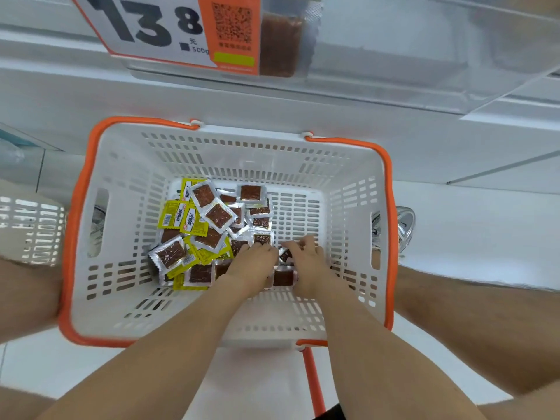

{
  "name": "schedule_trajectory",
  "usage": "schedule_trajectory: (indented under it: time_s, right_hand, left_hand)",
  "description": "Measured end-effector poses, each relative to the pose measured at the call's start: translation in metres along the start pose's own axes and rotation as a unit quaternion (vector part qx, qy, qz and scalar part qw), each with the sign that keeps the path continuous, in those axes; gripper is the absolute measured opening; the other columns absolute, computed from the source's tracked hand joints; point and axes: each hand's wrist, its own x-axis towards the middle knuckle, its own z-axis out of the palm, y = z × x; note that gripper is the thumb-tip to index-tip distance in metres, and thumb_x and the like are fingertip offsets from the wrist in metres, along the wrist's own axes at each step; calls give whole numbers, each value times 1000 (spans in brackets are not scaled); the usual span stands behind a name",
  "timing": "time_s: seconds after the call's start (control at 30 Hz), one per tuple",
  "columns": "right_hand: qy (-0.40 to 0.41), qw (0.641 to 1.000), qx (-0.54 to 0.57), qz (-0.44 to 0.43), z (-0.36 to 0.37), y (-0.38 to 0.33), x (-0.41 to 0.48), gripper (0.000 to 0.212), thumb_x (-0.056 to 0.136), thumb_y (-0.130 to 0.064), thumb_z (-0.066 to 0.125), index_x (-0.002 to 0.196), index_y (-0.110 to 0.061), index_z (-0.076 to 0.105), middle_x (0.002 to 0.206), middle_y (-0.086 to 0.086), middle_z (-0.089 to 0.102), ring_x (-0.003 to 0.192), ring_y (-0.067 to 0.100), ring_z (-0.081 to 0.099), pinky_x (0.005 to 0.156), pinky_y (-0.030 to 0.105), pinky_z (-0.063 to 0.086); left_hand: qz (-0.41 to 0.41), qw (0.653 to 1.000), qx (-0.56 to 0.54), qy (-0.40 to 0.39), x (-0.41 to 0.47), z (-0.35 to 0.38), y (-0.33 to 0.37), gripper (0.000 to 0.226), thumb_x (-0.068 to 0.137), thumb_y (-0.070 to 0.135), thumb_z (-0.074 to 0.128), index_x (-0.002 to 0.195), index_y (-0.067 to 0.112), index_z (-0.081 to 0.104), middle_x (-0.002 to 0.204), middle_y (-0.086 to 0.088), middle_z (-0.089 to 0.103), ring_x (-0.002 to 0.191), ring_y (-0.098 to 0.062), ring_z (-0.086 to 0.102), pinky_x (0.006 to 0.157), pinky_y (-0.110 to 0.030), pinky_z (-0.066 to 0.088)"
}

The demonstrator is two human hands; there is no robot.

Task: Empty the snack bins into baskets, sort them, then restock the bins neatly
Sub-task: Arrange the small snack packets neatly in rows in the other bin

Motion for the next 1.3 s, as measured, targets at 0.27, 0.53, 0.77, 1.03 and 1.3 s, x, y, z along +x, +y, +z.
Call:
schedule_trajectory:
  time_s: [0.27, 0.53, 0.77, 1.03, 1.3]
  right_hand:
    - [-11, 997, 70, 3, 4, 5, 5, 81, 76, -9, 79, 143, -29, 38, 136, 2, 33, 101, 27, 61, 82, 41, 56]
    - [-34, 989, 134, 44, -12, -10, 18, 34, 75, -32, 84, 71, -31, 50, 82, -10, 53, 94, 23, 52, 79, 31, 44]
    - [-97, 845, 523, 61, -75, -32, 1, 77, 82, -2, 80, 148, -26, 49, 140, -1, 65, 119, 23, 68, 82, 42, 63]
    - [-53, 848, 522, -72, -143, -89, -61, 18, 96, -7, 73, 111, -16, 68, 115, 13, 75, 103, 27, 70, 94, 49, 58]
    - [110, 950, 262, -127, -211, -141, -133, 33, 103, -6, 56, 135, -11, 52, 120, 7, 65, 90, 15, 62, 71, 27, 50]
  left_hand:
    - [6, 998, 50, -28, 3, 2, 1, 31, 94, 28, 71, 123, 19, 65, 125, -6, 50, 121, -29, 46, 101, -49, 36]
    - [-50, 971, -208, 110, -6, -14, -45, 27, 82, 35, 85, 76, 16, 67, 91, 1, 50, 87, -20, 47, 79, -37, 43]
    - [-45, 909, -397, 118, -31, -82, -54, 24, 85, 34, 86, 67, 25, 74, 77, 5, 61, 77, -9, 55, 75, -36, 43]
    - [-68, 812, -558, 155, -90, -149, -27, 28, 100, 45, 65, 106, 17, 66, 112, -13, 67, 101, -30, 73, 67, -48, 65]
    - [-70, 805, -572, 143, -151, -218, -8, 40, 107, 23, 58, 143, 8, 51, 140, 4, 47, 109, -20, 70, 74, -40, 66]
